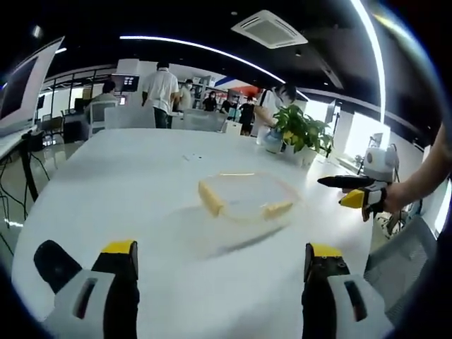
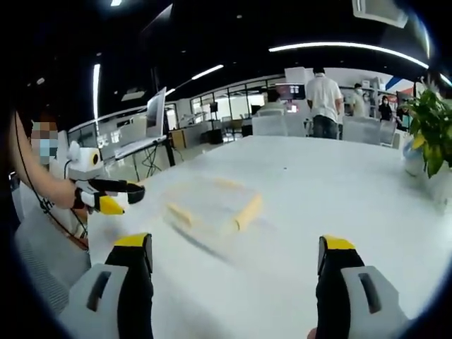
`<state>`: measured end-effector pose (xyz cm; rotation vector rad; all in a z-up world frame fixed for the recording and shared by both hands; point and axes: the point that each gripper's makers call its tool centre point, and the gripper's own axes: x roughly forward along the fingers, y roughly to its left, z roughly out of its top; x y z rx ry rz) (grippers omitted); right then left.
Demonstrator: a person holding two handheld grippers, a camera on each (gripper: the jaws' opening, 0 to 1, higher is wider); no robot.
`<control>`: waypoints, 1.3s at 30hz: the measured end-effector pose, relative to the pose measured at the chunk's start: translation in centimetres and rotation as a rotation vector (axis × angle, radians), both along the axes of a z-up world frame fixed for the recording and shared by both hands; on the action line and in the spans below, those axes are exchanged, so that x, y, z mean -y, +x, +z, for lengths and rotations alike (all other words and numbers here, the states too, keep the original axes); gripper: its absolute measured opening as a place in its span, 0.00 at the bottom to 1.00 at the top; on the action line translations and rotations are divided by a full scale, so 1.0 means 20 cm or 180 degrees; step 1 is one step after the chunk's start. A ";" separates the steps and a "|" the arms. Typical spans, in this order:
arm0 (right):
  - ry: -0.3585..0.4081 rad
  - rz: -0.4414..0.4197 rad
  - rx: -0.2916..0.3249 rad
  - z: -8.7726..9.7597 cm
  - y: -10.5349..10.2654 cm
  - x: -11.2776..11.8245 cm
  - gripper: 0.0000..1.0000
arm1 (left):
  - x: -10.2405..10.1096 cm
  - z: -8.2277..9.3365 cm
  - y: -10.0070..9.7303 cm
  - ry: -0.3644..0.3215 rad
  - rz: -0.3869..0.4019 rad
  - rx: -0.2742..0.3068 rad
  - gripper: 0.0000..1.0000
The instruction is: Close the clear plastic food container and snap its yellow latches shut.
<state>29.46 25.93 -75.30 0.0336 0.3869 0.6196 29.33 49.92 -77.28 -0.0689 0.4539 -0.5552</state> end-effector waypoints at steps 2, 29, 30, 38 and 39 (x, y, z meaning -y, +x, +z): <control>0.0015 -0.0031 -0.0004 0.00 -0.01 0.01 0.96 | -0.01 0.00 -0.01 -0.0006 0.0013 -0.0009 0.96; 0.0239 -0.0300 -0.0055 0.01 -0.12 0.10 0.96 | -0.08 -0.01 -0.12 -0.0127 0.0232 -0.0064 0.95; 0.0253 -0.0314 -0.0051 0.02 -0.12 0.11 0.96 | -0.09 -0.01 -0.13 -0.0160 0.0273 -0.0083 0.95; 0.0317 -0.0421 -0.0043 0.01 -0.13 0.13 0.95 | -0.12 -0.02 -0.15 -0.0159 0.0350 -0.0089 0.95; 0.0317 -0.0433 -0.0043 0.01 -0.14 0.13 0.94 | -0.12 -0.02 -0.16 -0.0182 0.0366 -0.0091 0.94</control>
